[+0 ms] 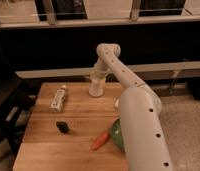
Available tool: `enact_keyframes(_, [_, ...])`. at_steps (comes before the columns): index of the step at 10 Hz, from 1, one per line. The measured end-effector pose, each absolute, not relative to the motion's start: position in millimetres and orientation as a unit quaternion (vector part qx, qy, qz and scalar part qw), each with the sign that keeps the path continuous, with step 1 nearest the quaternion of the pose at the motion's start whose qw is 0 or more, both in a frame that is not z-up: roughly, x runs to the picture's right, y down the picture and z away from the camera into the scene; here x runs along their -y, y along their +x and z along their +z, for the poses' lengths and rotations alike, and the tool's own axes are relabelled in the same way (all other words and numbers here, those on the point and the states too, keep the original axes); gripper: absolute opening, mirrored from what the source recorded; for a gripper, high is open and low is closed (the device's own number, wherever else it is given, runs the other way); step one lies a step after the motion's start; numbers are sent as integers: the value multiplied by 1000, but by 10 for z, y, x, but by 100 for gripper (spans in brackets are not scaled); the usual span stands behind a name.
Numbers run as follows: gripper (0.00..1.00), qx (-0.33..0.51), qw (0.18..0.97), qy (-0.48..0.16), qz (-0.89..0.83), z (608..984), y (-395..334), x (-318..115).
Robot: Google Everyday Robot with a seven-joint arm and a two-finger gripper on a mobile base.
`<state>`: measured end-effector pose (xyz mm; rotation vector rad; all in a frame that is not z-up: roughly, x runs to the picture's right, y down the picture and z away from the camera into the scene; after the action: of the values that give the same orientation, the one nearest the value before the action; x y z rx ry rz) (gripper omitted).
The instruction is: Place the ceramic cup over the eraser
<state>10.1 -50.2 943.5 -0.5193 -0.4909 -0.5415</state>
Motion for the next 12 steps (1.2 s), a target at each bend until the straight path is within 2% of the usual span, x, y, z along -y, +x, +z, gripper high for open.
enact_keyframes(1, [17, 238, 901, -251, -262, 9476, 109, 487])
enact_keyframes(3, [1, 249, 893, -249, -280, 9436, 35, 434])
enact_keyframes(12, [0, 289, 858, -198, -375, 8245, -176, 534])
